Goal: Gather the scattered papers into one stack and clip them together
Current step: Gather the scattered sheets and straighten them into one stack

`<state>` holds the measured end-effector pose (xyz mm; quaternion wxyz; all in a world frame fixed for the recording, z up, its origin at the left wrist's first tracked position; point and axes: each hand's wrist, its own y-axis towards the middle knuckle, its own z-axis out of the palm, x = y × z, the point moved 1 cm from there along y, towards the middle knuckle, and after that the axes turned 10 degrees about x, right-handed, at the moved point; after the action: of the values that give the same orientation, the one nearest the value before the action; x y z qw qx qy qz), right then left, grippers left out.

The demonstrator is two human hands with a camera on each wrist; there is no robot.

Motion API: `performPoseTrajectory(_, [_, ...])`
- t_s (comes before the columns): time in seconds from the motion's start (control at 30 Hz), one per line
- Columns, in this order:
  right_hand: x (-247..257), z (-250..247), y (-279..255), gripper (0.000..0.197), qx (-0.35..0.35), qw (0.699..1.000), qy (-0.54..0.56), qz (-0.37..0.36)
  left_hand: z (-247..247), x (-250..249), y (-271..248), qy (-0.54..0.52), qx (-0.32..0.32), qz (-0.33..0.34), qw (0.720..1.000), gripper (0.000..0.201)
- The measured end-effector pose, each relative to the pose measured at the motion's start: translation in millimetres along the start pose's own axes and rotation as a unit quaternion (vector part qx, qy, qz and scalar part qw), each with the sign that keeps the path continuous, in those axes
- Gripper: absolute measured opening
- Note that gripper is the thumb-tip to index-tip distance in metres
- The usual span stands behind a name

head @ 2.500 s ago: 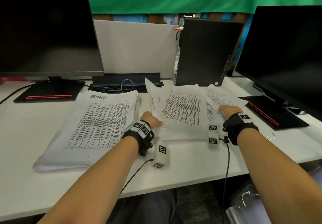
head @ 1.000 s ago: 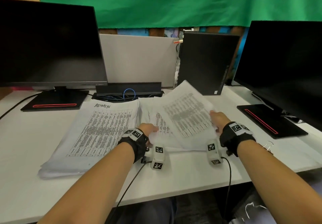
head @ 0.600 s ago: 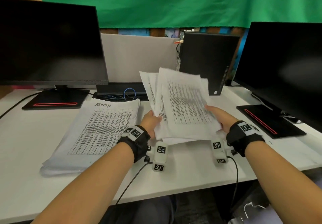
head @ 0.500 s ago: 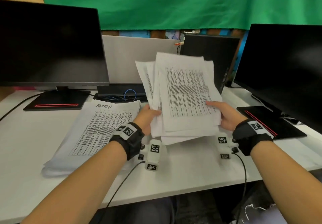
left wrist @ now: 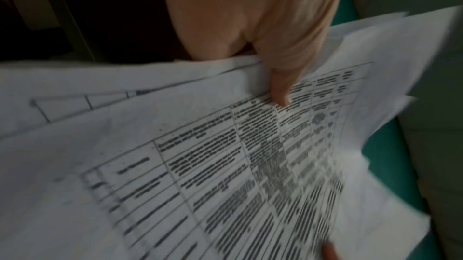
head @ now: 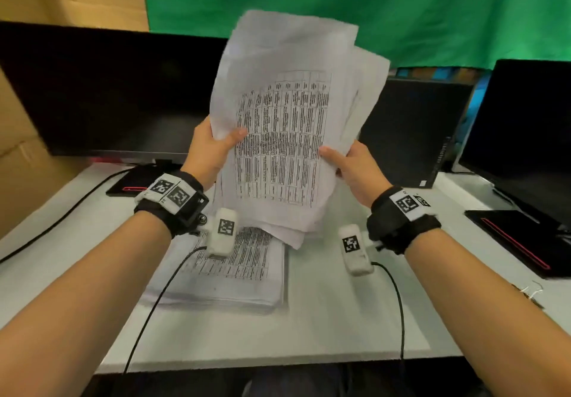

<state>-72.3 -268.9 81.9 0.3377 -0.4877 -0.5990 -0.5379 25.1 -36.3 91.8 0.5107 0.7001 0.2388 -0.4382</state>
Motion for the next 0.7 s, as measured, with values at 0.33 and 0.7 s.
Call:
performPoseTrajectory(0.33, [48, 39, 37, 0.029, 0.013, 0.996, 0.063, -0.067, -79, -33, 8, -0.033, -0.017, 0.073, 0.997, 0.048])
performPoseTrajectory(0.7, [99, 75, 73, 0.012, -0.077, 0.979, 0.014, -0.191, -64, -65, 21, -0.026, -0.057, 0.152, 0.986, 0.034])
